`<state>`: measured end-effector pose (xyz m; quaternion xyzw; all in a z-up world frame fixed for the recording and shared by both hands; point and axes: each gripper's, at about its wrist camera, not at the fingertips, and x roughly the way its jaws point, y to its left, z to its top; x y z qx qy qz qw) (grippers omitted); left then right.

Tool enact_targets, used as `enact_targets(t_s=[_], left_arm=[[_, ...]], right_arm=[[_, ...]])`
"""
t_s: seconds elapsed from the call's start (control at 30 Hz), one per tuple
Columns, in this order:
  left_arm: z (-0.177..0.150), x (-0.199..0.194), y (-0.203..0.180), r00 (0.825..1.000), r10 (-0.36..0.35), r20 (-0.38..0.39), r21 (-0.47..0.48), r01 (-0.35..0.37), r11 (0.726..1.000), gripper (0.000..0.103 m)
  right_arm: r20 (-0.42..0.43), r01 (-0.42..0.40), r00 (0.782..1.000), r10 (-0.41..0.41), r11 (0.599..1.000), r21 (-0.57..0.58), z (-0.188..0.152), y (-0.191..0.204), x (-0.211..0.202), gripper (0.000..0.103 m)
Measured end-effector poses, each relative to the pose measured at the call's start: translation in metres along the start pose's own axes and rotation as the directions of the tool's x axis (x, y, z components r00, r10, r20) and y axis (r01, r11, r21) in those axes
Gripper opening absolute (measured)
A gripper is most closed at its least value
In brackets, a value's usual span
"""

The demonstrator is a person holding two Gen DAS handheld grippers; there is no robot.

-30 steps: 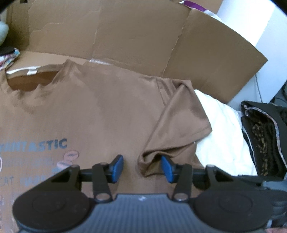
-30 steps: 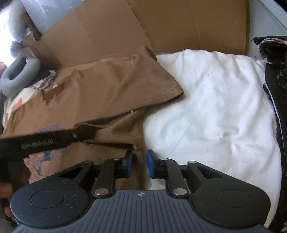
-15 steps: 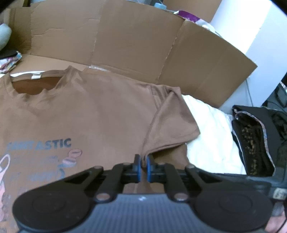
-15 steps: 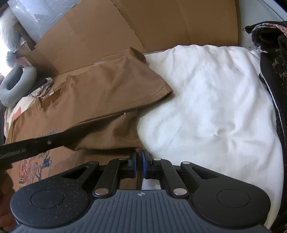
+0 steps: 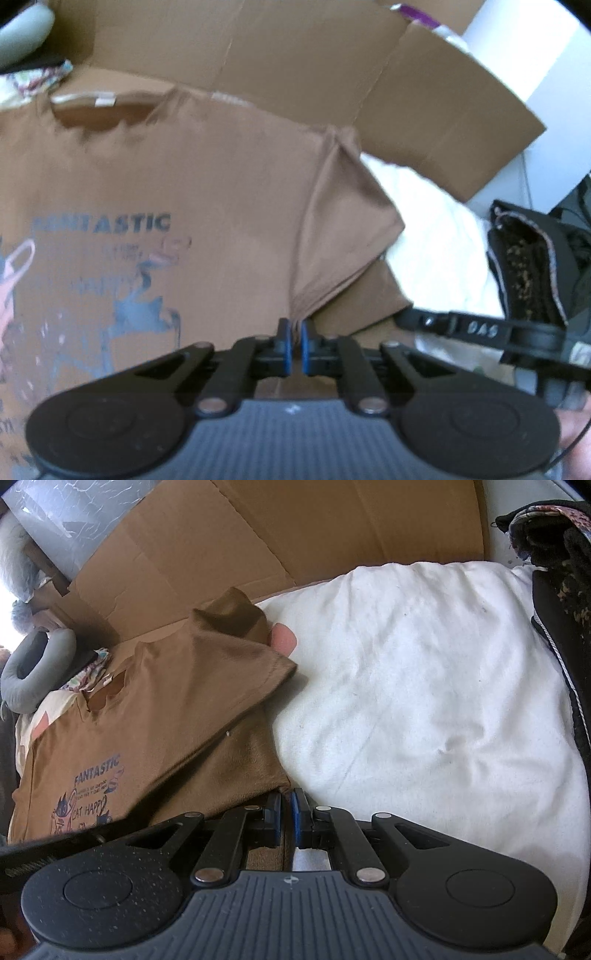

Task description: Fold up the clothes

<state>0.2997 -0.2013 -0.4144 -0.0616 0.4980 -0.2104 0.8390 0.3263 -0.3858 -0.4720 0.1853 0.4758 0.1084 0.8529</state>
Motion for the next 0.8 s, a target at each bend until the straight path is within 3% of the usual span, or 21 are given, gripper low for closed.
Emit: enact_targets(t_s=[0.13, 0.2, 0.3, 0.37, 0.8], left_arm=[[-0.002, -0.004, -0.005, 1.000, 0.025, -0.002, 0.054, -0.025, 0.998, 0.012], [0.000, -0.012, -0.008, 0.999, 0.033, 0.027, 0.080, -0.035, 0.996, 0.028], [0.007, -0.024, -0.014, 0.997, 0.029, 0.077, 0.114, -0.037, 0.993, 0.040], [0.013, -0.028, -0.022, 0.994, 0.012, 0.105, 0.139, -0.026, 0.990, 0.040], [0.051, 0.016, -0.092, 0.982, -0.096, 0.162, 0.325, 0.039, 0.945, 0.041]], right_arm=[[-0.005, -0.010, 1.000, 0.010, 1.000, 0.008, 0.001, -0.001, -0.003, 0.011], [-0.001, -0.012, 1.000, 0.012, 1.000, 0.011, 0.001, -0.002, -0.009, 0.013], [0.006, -0.014, 1.000, 0.014, 1.000, 0.016, 0.000, -0.003, -0.017, 0.022], [0.010, -0.016, 1.000, 0.016, 1.000, 0.019, 0.000, -0.004, -0.023, 0.027], [0.017, -0.014, 1.000, 0.014, 1.000, 0.009, -0.013, -0.015, -0.047, 0.027]])
